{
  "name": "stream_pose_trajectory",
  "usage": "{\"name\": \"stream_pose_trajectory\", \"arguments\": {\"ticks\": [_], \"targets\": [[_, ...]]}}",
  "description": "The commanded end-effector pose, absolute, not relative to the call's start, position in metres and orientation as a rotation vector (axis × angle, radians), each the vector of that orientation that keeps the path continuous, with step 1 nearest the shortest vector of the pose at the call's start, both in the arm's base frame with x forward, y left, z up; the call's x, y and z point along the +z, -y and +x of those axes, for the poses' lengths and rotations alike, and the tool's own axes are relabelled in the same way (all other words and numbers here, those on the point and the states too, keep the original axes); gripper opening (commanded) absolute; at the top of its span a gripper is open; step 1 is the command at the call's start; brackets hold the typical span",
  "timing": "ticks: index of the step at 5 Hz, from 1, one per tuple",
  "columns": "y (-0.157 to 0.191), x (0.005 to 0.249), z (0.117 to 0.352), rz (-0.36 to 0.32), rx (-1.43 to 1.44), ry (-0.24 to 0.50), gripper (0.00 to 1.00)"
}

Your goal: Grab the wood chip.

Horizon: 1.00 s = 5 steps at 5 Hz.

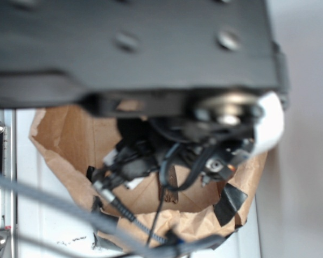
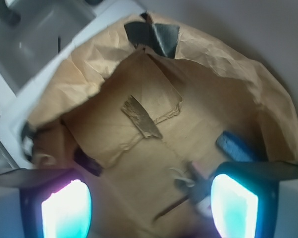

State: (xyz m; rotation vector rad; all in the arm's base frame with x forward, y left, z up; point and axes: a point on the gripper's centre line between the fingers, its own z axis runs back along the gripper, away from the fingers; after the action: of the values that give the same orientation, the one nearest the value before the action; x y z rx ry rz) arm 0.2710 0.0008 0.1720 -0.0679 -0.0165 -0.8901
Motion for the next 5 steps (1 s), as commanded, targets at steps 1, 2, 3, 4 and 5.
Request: {"name": "stream_pose_trajectory", "arguments": {"ticks": [1, 2, 3, 4, 5], "targets": [[0.001, 0.128, 0.285, -0.014, -1.100, 0.084, 1.00], [0.013, 0.110, 0.280, -0.067, -1.211, 0.107, 1.00], [0.013, 0.110, 0.280, -0.067, -1.211, 0.107, 1.00], [0.013, 0.110, 0.280, -0.067, -1.211, 0.107, 1.00], [0.013, 0.110, 0.280, -0.067, -1.211, 0.107, 1.00]]}}
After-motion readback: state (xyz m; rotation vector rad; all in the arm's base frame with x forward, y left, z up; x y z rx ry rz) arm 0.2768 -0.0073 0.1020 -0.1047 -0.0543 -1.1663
